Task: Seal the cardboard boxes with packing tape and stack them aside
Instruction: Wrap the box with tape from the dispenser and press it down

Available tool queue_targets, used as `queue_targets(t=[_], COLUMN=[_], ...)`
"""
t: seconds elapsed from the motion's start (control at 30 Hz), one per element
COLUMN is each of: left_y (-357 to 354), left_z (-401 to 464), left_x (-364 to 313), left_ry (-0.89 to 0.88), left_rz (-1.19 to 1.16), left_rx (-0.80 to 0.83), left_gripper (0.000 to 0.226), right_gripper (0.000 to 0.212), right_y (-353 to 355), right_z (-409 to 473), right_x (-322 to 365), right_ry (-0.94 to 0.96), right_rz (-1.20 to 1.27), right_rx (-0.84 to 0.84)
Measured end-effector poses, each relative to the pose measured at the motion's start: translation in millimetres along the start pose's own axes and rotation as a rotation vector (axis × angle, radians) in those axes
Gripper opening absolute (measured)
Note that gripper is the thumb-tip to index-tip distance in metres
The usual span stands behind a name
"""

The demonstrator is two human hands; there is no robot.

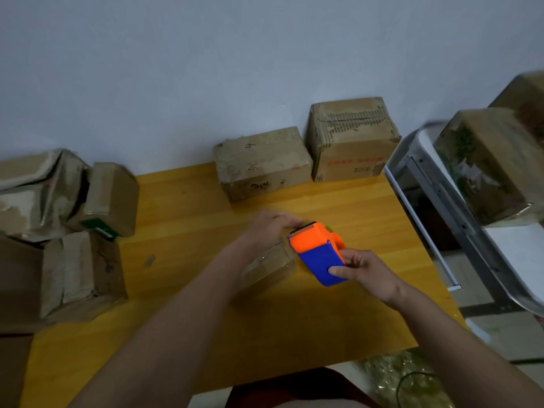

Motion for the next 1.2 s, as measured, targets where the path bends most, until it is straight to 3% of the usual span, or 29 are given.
queue_targets(t=[0.23,0.37,0.43,0.53,0.67,0.87,1.0,1.2], left_y=[10.1,9.2,7.1,3.4,-0.7,-0.6,9.5,11.3], left_z=[0.4,4.4,4.3,5.9,15.4,11.8,16.8,27.8], left_x=[6.8,10.7,11.1,11.6,19.3,35.1,41.2,45.8], left_ry=[-0.008,0.043,0.067,0.069,0.115,0.16,0.167,0.162], left_rz=[-0.197,-0.264,-0.316,-0.309,-0.305,-0.476,-0.308,-0.219], left_rx=[0.166,0.217,0.189,0.1,-0.146,-0.265,-0.361,-0.384], left_gripper=[0.015,0.01,0.008,0.005,0.018,0.007,0.016,0.003], right_gripper=[0.023,0.046,0.054,0.041,0.038,0.019,0.018,0.024], right_y=[3.1,-0.6,-2.8,-6.1,-11.7,-18.3,-23.1,-31.5], right_z=[-0.5,1.8,2.1,1.1,-2.7,-16.7,-19.6,-13.4], right_x=[4.2,8.5,11.2,17.0,31.6,39.2,35.0,40.2], right_ry=[-0.135,-0.178,-0.174,-0.171,-0.188,-0.225,-0.274,-0.339], right_rz=[0.076,0.081,0.088,0.061,0.053,-0.045,-0.048,0.015], right_rx=[0.121,0.138,0.145,0.188,0.245,0.304,0.282,0.158])
Point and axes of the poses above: each hand's wrist, its own z-axis towards the middle knuckle, its own y-axis out of the back of the hand, x = y × z, the point moved 2 cm from there along z, towards the middle knuckle, and after that the axes turned 7 degrees about x, right-handed, at the moved point
